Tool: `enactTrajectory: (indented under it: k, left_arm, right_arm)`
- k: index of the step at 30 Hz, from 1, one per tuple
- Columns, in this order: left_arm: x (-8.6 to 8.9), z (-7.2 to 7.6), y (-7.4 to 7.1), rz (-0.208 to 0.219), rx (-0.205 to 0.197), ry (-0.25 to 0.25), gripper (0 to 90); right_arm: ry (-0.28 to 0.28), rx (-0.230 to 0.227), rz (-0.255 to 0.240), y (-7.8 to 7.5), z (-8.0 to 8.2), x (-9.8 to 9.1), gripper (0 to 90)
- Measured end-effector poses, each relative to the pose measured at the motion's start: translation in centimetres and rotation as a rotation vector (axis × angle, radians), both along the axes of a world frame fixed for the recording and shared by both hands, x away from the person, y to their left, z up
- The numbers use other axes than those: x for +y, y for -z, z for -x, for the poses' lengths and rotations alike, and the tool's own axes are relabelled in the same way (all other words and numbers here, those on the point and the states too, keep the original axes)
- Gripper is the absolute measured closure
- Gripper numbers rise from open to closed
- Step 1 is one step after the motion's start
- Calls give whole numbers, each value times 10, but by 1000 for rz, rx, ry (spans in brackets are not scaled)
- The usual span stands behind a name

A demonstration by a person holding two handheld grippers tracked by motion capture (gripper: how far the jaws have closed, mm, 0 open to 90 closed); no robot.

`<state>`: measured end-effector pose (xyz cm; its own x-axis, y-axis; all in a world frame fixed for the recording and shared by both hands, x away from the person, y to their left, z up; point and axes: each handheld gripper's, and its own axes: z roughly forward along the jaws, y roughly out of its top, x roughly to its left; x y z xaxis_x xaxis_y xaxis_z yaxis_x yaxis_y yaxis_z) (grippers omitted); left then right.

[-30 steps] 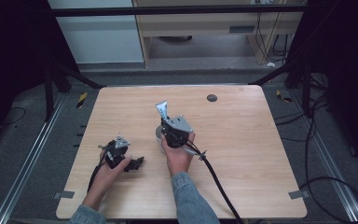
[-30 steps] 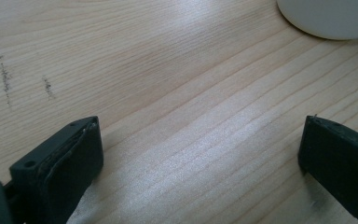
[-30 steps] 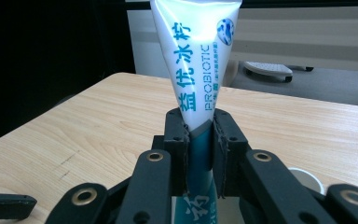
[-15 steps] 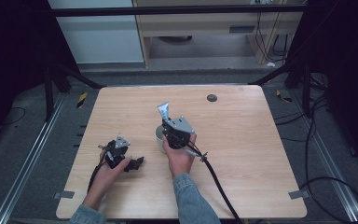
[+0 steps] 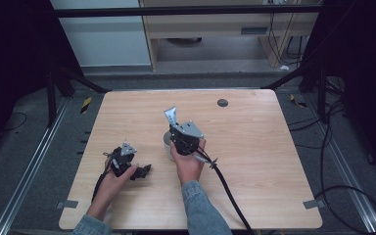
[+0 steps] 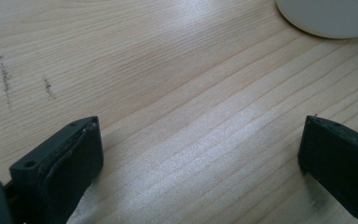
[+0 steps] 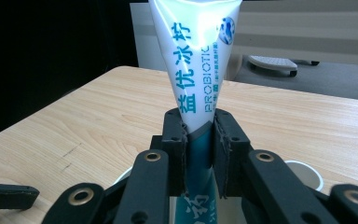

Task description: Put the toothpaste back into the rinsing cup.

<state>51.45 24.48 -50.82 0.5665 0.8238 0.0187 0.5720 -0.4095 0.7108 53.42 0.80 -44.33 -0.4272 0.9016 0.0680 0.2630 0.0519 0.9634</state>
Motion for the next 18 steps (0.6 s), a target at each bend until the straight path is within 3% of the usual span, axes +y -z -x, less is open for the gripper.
enactTrajectory:
  k: [7, 18]
  left_arm:
    - [0, 0, 0, 2, 1, -1, 0]
    - [0, 0, 0, 0, 0, 0, 0]
  right_arm:
    - [-1, 2, 2, 0, 0, 0, 721]
    - [11, 13, 12, -5, 0, -1, 549]
